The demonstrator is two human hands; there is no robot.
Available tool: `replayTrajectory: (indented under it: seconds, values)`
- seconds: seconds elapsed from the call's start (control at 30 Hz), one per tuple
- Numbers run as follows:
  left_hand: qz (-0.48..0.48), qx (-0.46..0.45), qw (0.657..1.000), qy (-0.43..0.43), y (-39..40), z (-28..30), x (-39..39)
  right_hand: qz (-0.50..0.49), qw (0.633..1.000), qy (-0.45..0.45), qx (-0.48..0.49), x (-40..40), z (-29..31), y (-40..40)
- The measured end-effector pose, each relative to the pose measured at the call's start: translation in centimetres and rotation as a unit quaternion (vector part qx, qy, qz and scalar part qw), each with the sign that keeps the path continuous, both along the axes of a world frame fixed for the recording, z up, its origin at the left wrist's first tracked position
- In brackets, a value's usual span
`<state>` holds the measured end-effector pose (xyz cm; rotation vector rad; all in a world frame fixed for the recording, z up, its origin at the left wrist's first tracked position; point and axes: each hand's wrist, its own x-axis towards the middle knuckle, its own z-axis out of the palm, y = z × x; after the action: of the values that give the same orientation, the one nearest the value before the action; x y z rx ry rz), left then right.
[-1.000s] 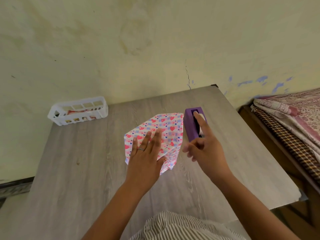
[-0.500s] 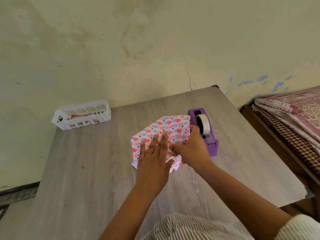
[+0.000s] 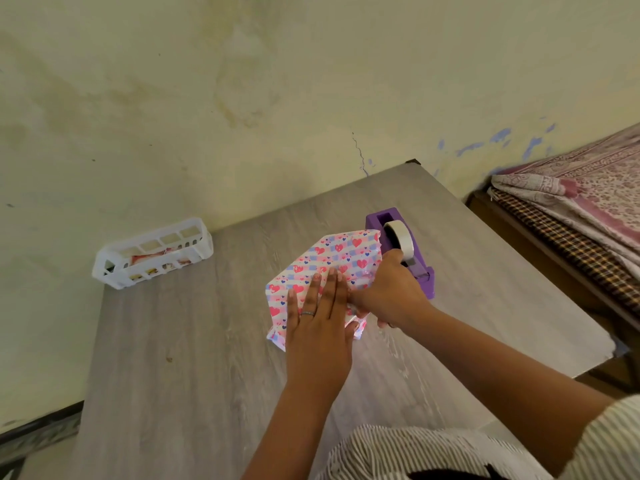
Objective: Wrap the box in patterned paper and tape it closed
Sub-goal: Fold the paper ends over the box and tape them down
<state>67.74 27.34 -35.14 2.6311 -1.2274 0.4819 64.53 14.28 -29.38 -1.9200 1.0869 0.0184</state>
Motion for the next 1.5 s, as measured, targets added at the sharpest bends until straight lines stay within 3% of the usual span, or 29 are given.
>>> replayTrajectory:
  seconds: [0.33, 0.63, 0.77, 0.87, 1.0, 1.1, 1.13, 1.2, 1.27, 1.37, 1.43, 1.5]
  values:
    - [0.007, 0.023, 1.000, -0.008, 0.1, 0.1, 0.2, 0.017, 0.999, 0.026, 0.037, -1.2, 0.2, 0.1]
    - [0.009, 0.027, 0.999, 0.037, 0.5, 0.6, 1.3, 0.038, 0.983, -0.153, 0.093, -2.2, -4.0, 0.6]
    - [0.006, 0.032, 0.997, 0.064, 0.9, 0.9, 1.6, 0.085, 0.992, -0.091, 0.013, -2.1, -6.0, -0.3]
    - [-0.002, 0.040, 0.996, 0.079, 1.5, 1.0, 1.9, 0.084, 0.995, -0.043, 0.037, -2.7, -6.9, -1.4]
    - [-0.074, 0.050, 0.995, 0.052, 2.7, 1.6, 2.8, 0.027, 0.969, -0.164, 0.181, -2.8, -5.1, -3.6]
    - [-0.104, 0.101, 0.989, 0.016, 4.0, 2.7, 3.7, -0.055, 0.914, -0.304, 0.264, -2.2, -2.2, -4.6]
    - [-0.100, 0.117, 0.988, 0.007, 4.3, 3.2, 4.0, -0.063, 0.897, -0.336, 0.279, -1.8, -1.4, -4.8]
    - [-0.090, 0.127, 0.988, 0.001, 4.9, 3.9, 4.4, -0.031, 0.901, -0.343, 0.265, -0.7, 0.0, -5.0]
    - [-0.081, 0.095, 0.992, 0.014, 5.3, 4.3, 4.5, 0.045, 0.920, -0.303, 0.243, 1.0, 0.5, -5.3]
    - [-0.002, -0.068, 0.988, 0.142, 5.6, 4.2, 3.7, 0.160, 0.920, -0.212, 0.288, 2.6, 1.0, -5.0]
    - [0.105, -0.244, 0.940, 0.213, 5.4, 3.6, 3.1, 0.189, 0.915, -0.186, 0.303, 3.0, 1.0, -4.6]
    - [0.208, -0.396, 0.838, 0.313, 4.8, 3.6, 2.2, 0.197, 0.911, -0.190, 0.307, 2.9, 0.8, -4.3]
